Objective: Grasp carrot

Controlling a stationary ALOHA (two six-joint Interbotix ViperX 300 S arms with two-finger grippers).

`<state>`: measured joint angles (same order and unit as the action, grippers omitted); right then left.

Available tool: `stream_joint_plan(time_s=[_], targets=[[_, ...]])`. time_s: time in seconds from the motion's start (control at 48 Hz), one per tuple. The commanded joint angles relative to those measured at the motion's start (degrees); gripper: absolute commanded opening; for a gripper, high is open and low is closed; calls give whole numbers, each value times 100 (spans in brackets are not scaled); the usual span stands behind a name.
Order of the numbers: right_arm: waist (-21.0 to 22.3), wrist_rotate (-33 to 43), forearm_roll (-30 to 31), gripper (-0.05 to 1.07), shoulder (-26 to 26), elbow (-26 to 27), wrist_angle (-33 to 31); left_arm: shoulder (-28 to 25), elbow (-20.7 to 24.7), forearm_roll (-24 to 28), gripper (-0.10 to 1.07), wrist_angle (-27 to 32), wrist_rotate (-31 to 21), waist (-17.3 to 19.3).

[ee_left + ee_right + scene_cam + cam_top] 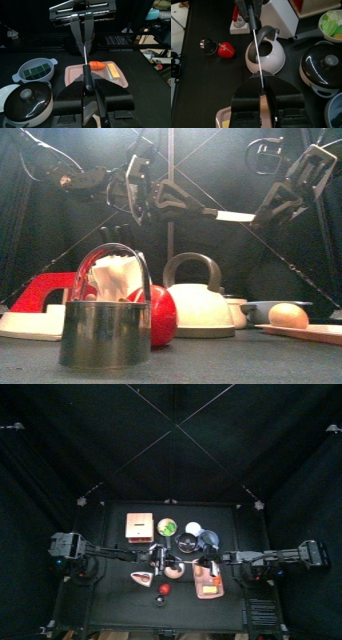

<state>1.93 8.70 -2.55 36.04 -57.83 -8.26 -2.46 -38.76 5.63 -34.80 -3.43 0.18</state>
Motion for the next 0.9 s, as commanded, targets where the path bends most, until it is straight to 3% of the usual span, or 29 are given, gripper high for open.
stream_joint_plan(time_s=[0.0, 0.333, 0.688, 0.875], targets=[[-53, -18, -141, 38, 149, 70, -158, -62, 281, 9, 39, -97, 9, -123], [-105, -35, -299, 42, 246, 53, -439, -44, 308, 62, 39, -97, 26, -176], [-105, 185, -501, 69, 246, 0, -826, 9, 264, 62, 39, -97, 26, -176], [-105, 589, -501, 73, 343, 0, -1213, 97, 149, 62, 39, -88, 26, -167]])
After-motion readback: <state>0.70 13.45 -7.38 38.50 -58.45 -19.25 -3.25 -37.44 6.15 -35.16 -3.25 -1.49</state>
